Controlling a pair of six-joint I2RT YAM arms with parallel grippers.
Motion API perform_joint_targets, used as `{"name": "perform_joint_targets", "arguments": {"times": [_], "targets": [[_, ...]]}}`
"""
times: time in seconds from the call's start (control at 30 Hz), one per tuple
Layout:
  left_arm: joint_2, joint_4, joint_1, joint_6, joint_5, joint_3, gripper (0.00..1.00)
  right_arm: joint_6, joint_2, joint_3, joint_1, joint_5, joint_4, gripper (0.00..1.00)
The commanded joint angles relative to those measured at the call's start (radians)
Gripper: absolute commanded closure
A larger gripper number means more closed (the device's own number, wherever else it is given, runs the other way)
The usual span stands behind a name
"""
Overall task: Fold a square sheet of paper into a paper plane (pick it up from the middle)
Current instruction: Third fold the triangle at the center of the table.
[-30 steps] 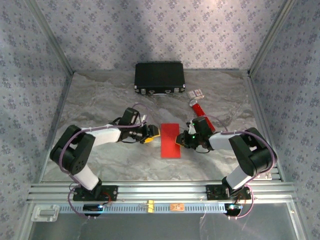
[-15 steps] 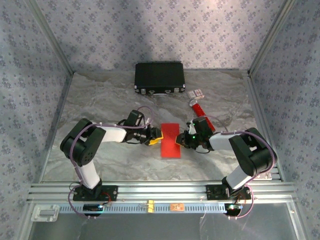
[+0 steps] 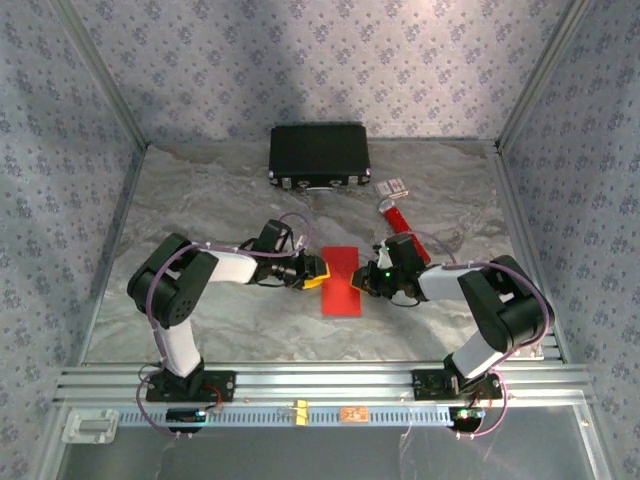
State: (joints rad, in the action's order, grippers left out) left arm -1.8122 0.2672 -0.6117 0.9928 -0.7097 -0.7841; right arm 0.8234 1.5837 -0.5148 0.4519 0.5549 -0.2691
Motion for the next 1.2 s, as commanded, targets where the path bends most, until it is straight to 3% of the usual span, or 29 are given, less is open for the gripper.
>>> {"name": "perform_joint_targets", "arguments": {"times": [0.0,0.13,0.53,0.87,1.17], "targets": [[-0.016,-0.065,-0.026,-0.022,0.011,-0.029,0.62,-0.001,0.003,0.013,-0.009,-0.05,0.097,0.85],[0.0,-0.198,-0.035,-0.057,0.057,-0.067,0.62,0.0,0.001,0.013,-0.009,-0.053,0.097,0.84],[0.091,-0.339,-0.037,-0.104,0.154,-0.088,0.56,0.01,0.006,0.005,-0.005,-0.056,0.1,0.84],[0.042,-0.337,-0.041,-0.101,0.074,-0.122,0.6,0.017,0.017,-0.005,0.002,-0.055,0.097,0.84],[0.002,-0.384,-0.046,-0.117,0.07,-0.16,0.62,0.019,0.014,-0.005,0.003,-0.059,0.099,0.84]]}}
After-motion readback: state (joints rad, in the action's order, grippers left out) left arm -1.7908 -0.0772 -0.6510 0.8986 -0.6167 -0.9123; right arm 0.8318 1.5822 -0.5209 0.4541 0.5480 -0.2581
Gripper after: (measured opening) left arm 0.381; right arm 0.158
